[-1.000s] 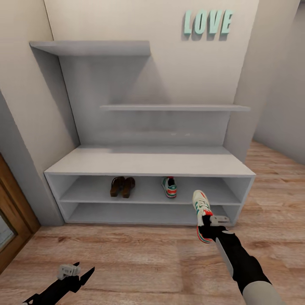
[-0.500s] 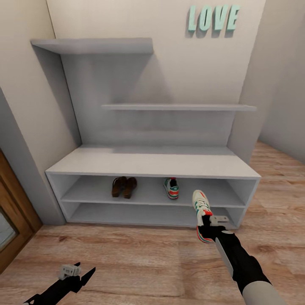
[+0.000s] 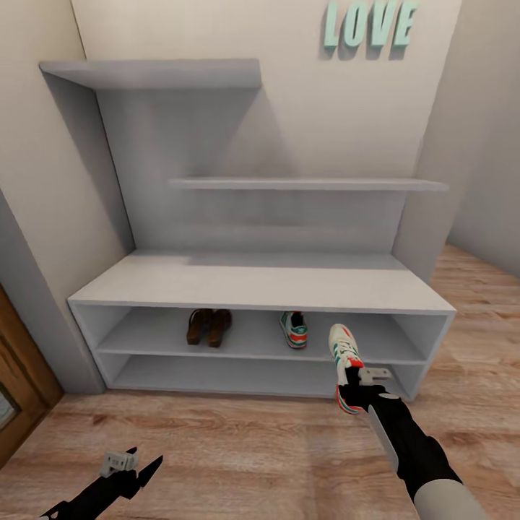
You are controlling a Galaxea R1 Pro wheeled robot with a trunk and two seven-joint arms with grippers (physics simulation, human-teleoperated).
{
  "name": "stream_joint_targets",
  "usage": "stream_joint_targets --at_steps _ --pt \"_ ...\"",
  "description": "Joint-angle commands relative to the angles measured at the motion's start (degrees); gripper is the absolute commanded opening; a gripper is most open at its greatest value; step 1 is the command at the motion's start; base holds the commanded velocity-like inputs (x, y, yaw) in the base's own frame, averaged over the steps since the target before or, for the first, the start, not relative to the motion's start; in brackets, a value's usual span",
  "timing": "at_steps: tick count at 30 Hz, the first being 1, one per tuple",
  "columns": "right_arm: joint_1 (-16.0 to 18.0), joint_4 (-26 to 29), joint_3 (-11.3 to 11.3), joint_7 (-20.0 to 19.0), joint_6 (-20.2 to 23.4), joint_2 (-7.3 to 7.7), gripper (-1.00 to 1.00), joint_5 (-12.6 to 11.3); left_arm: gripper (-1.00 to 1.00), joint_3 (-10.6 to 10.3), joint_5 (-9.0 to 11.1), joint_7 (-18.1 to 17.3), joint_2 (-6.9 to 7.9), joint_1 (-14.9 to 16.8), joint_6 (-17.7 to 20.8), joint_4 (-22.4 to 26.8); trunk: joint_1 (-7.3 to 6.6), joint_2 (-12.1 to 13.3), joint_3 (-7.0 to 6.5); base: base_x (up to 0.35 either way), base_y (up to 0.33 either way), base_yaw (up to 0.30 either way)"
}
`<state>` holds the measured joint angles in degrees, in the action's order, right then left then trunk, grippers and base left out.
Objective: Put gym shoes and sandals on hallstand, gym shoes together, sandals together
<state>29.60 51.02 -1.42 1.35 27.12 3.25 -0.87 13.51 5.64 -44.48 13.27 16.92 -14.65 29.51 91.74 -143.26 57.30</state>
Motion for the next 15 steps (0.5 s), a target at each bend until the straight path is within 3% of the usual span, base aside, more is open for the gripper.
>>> stream_joint_targets --at_steps 1,8,15 --pt "0.0 0.1 0.0 0.1 0.3 0.01 -1.0 -0.1 1.0 0.1 0.2 -0.3 0.0 0.0 0.0 -0.1 0.01 0.0 0.06 0.279 0.0 0.0" --pt "0.0 0.2 0.0 0.1 0.3 0.01 -1.0 -0.1 1.0 0.1 0.2 -0.3 0.0 0.0 0.0 -0.1 0.01 0.0 0.06 0.163 0.0 0.018" --pt "0.0 0.2 -0.1 0.1 0.3 0.01 -1.0 -0.1 1.0 0.1 0.2 -0.3 0.0 0.0 0.0 -0.1 0.01 0.0 0.06 0.016 0.0 0.203"
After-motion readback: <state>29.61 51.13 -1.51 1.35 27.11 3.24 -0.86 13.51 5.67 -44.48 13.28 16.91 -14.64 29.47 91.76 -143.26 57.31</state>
